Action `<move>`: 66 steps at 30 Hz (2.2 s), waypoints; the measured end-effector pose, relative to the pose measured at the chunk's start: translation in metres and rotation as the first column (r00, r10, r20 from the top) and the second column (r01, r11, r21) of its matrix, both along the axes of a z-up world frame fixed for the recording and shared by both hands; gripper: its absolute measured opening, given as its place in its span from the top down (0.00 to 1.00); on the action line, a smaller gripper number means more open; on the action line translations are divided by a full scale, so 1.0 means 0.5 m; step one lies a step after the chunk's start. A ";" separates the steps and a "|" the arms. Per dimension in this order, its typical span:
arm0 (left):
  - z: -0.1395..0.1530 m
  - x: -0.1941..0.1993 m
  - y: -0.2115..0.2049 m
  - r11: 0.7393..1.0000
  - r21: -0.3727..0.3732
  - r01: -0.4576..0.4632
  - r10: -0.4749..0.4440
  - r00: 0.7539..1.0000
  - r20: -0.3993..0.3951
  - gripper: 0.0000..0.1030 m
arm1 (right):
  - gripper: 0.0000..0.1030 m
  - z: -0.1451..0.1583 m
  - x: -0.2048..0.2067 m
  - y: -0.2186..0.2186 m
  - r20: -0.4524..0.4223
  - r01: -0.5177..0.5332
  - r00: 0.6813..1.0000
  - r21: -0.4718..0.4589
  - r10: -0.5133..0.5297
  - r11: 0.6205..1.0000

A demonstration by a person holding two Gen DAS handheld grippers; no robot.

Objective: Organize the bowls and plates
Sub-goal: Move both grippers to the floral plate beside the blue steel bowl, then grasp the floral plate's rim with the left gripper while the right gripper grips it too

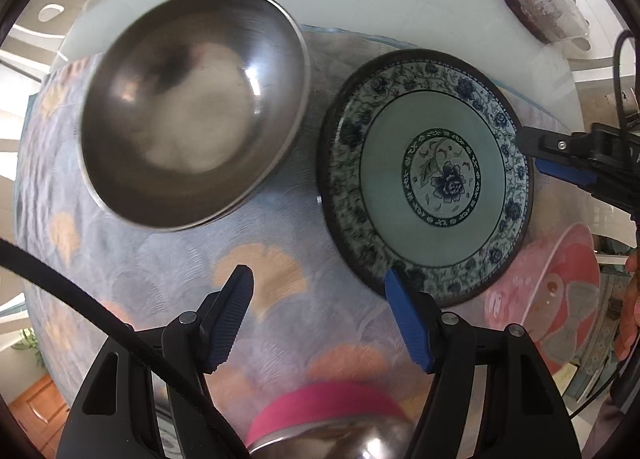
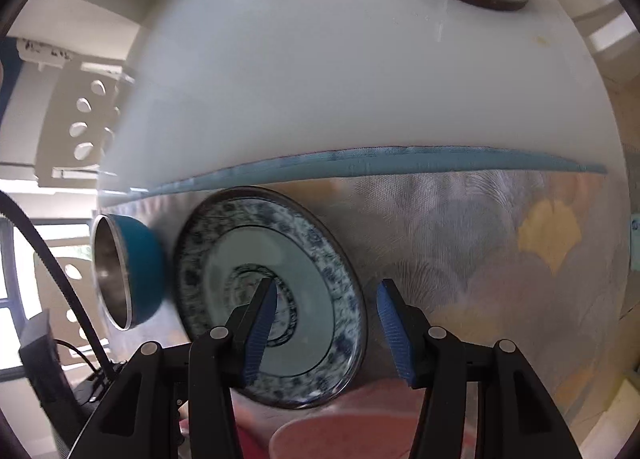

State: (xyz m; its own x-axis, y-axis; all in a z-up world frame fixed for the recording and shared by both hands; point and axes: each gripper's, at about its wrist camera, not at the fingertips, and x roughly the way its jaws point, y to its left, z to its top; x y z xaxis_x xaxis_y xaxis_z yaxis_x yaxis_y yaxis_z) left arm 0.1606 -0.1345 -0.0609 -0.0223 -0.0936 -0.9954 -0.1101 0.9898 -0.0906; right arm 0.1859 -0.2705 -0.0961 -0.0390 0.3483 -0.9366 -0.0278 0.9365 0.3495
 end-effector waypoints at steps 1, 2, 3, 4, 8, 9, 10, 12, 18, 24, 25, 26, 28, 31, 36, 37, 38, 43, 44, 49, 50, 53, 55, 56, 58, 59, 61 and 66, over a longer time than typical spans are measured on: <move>-0.006 0.003 -0.004 1.000 0.003 -0.004 0.004 1.000 -0.007 0.37 | 0.50 -0.012 0.005 0.004 -0.012 -0.009 1.000 0.006 0.009 1.000; -0.010 0.005 -0.007 1.000 0.003 -0.007 0.007 1.000 -0.010 0.37 | 0.50 -0.019 0.008 0.007 -0.020 -0.016 1.000 0.009 0.016 1.000; -0.014 0.008 -0.010 1.000 0.003 -0.009 0.009 1.000 -0.014 0.38 | 0.50 -0.026 0.011 0.009 -0.026 -0.023 0.999 0.010 0.023 1.000; -0.017 0.011 -0.013 1.000 0.005 -0.010 0.010 1.000 -0.016 0.39 | 0.50 -0.035 0.014 0.013 -0.031 -0.035 0.999 0.009 0.035 0.999; -0.032 0.020 -0.019 1.000 0.012 0.006 -0.006 1.000 -0.022 0.46 | 0.50 -0.040 0.017 0.030 -0.026 -0.088 0.996 -0.014 0.087 0.996; -0.037 0.022 -0.023 1.000 0.013 0.011 -0.011 1.000 -0.026 0.50 | 0.50 -0.039 0.014 0.035 -0.025 -0.098 0.995 -0.021 0.098 0.995; -0.039 0.023 -0.027 1.000 0.009 0.008 -0.008 1.000 -0.021 0.51 | 0.50 -0.040 0.015 0.040 -0.024 -0.111 0.994 -0.034 0.110 0.993; -0.036 0.027 -0.037 1.000 0.001 0.010 -0.010 1.000 -0.006 0.53 | 0.50 -0.039 0.011 0.055 -0.015 -0.152 0.988 -0.072 0.152 0.986; -0.029 0.037 -0.061 0.999 0.020 0.033 -0.033 0.999 -0.001 0.55 | 0.50 -0.039 0.004 0.087 -0.005 -0.225 0.974 -0.151 0.227 0.962; -0.021 0.023 -0.042 0.999 0.027 0.033 -0.033 0.999 0.001 0.55 | 0.50 -0.038 -0.006 0.107 -0.005 -0.262 0.964 -0.168 0.265 0.950; -0.019 0.022 -0.039 0.999 0.030 0.033 -0.033 0.999 0.002 0.55 | 0.50 -0.039 -0.010 0.117 -0.005 -0.265 0.963 -0.167 0.268 0.950; -0.017 0.023 -0.047 0.999 0.034 0.032 -0.032 0.999 0.002 0.55 | 0.50 -0.039 -0.013 0.121 -0.004 -0.268 0.962 -0.165 0.271 0.949; -0.010 0.019 -0.050 0.999 0.036 0.031 -0.031 1.000 0.005 0.55 | 0.50 -0.041 -0.019 0.130 -0.006 -0.276 0.960 -0.160 0.278 0.948; -0.003 0.019 -0.056 0.999 0.027 0.027 -0.027 1.000 0.008 0.55 | 0.50 -0.038 -0.029 0.137 -0.006 -0.282 0.958 -0.161 0.285 0.946; 0.011 0.024 -0.061 0.999 0.037 0.037 -0.038 0.999 0.020 0.54 | 0.50 -0.026 -0.050 0.162 0.004 -0.282 0.958 -0.164 0.286 0.945; 0.015 0.024 -0.063 0.999 0.037 0.037 -0.038 0.999 0.023 0.54 | 0.50 -0.018 -0.050 0.151 0.009 -0.282 0.958 -0.165 0.287 0.945; 0.018 0.025 -0.064 0.999 0.036 0.037 -0.038 0.999 0.026 0.54 | 0.50 -0.014 -0.048 0.146 0.012 -0.282 0.958 -0.166 0.288 0.945; 0.039 0.019 -0.071 0.998 0.032 0.048 -0.049 0.998 0.044 0.55 | 0.50 0.000 -0.064 0.135 0.032 -0.271 0.960 -0.161 0.279 0.949; 0.029 0.011 -0.069 0.998 0.035 0.053 -0.054 0.997 0.048 0.55 | 0.50 0.003 -0.066 0.132 0.035 -0.265 0.961 -0.155 0.274 0.952; 0.047 -0.005 -0.082 0.996 0.054 0.074 -0.078 0.994 0.075 0.55 | 0.50 0.028 -0.085 0.124 0.054 -0.250 0.964 -0.151 0.261 0.956; 0.050 -0.009 -0.083 0.996 0.052 0.074 -0.078 0.994 0.079 0.55 | 0.50 0.031 -0.081 0.117 0.058 -0.250 0.964 -0.152 0.261 0.956; 0.059 -0.018 -0.081 0.997 0.049 0.067 -0.071 0.994 0.088 0.55 | 0.50 0.047 -0.090 0.112 0.068 -0.248 0.963 -0.149 0.260 0.957; 0.067 -0.024 -0.080 0.996 0.052 0.066 -0.070 0.993 0.099 0.55 | 0.50 0.062 -0.088 0.113 0.075 -0.250 0.962 -0.152 0.263 0.956; 0.071 -0.028 -0.079 0.997 0.052 0.065 -0.071 0.992 0.104 0.55 | 0.50 0.069 -0.089 0.112 0.080 -0.251 0.961 -0.156 0.265 0.955; 0.071 -0.039 -0.073 0.997 0.041 0.064 -0.068 0.991 0.112 0.55 | 0.50 0.092 -0.096 0.109 0.091 -0.248 0.960 -0.164 0.265 0.955; 0.075 -0.042 -0.071 0.998 0.040 0.057 -0.061 0.991 0.116 0.55 | 0.50 0.097 -0.098 0.109 0.094 -0.248 0.960 -0.163 0.265 0.955; 0.080 -0.049 -0.066 0.998 0.038 0.056 -0.060 0.990 0.124 0.55 | 0.50 0.109 -0.103 0.108 0.100 -0.242 0.961 -0.156 0.259 0.958; 0.117 -0.063 -0.046 0.998 0.037 0.047 -0.052 0.989 0.141 0.55 | 0.50 0.131 -0.127 0.116 0.116 -0.246 0.957 -0.165 0.267 0.955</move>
State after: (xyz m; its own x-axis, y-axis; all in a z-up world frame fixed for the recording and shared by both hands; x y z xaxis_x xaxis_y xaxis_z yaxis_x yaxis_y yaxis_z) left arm 0.1289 -0.1576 -0.0026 0.1152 -0.0627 -0.9914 -0.0491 0.9964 -0.0688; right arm 0.1224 -0.2124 -0.0307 0.0219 0.2014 -0.9793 -0.3113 0.9322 0.1848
